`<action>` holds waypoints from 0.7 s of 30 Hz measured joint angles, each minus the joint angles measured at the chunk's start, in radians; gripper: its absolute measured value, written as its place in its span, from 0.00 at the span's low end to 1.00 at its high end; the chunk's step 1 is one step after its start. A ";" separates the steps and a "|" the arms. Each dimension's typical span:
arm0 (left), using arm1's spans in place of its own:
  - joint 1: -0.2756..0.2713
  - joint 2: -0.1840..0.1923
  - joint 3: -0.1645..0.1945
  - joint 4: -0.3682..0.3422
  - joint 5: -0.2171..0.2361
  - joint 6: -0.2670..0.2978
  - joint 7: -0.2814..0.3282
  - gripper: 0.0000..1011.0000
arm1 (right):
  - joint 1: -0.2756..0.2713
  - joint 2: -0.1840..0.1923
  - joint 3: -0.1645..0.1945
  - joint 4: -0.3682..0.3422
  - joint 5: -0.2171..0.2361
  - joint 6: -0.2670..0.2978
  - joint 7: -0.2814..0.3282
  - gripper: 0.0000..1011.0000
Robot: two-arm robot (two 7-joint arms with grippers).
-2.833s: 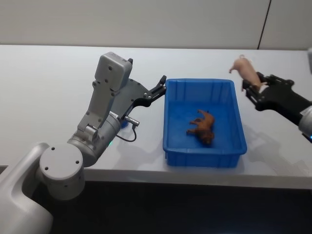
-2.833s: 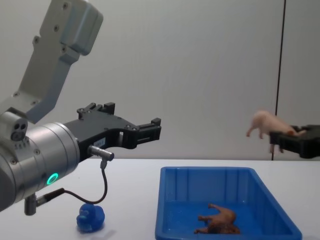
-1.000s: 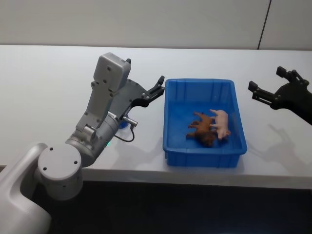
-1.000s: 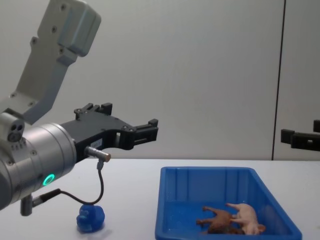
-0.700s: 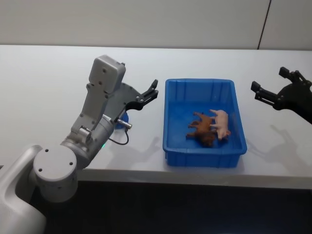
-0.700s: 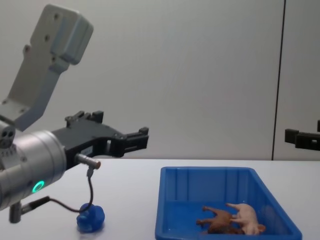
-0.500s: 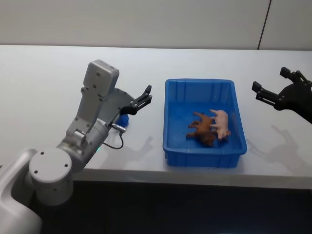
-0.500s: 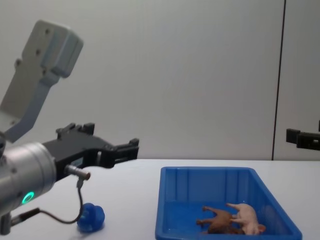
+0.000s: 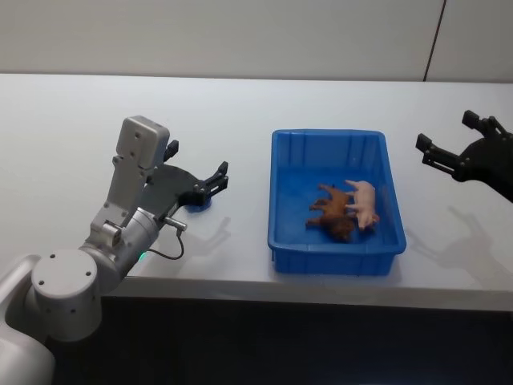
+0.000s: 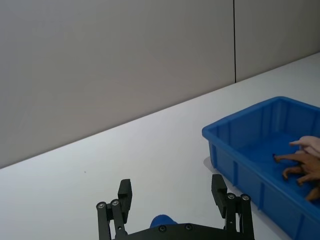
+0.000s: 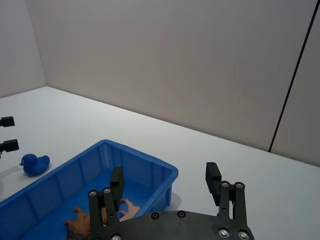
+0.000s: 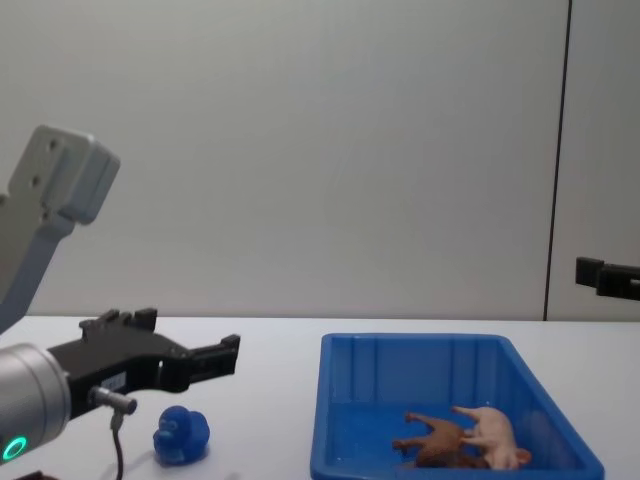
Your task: Pick up the two dolls from the table and place them into the box.
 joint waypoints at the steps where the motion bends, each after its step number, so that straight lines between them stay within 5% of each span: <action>1: -0.002 0.000 -0.001 0.008 -0.003 -0.001 -0.006 0.99 | 0.000 0.000 0.000 0.000 0.000 0.000 0.000 0.99; 21: -0.092 -0.031 -0.024 0.222 -0.030 0.020 -0.164 0.99 | -0.002 0.001 0.001 0.000 0.002 -0.001 0.000 0.99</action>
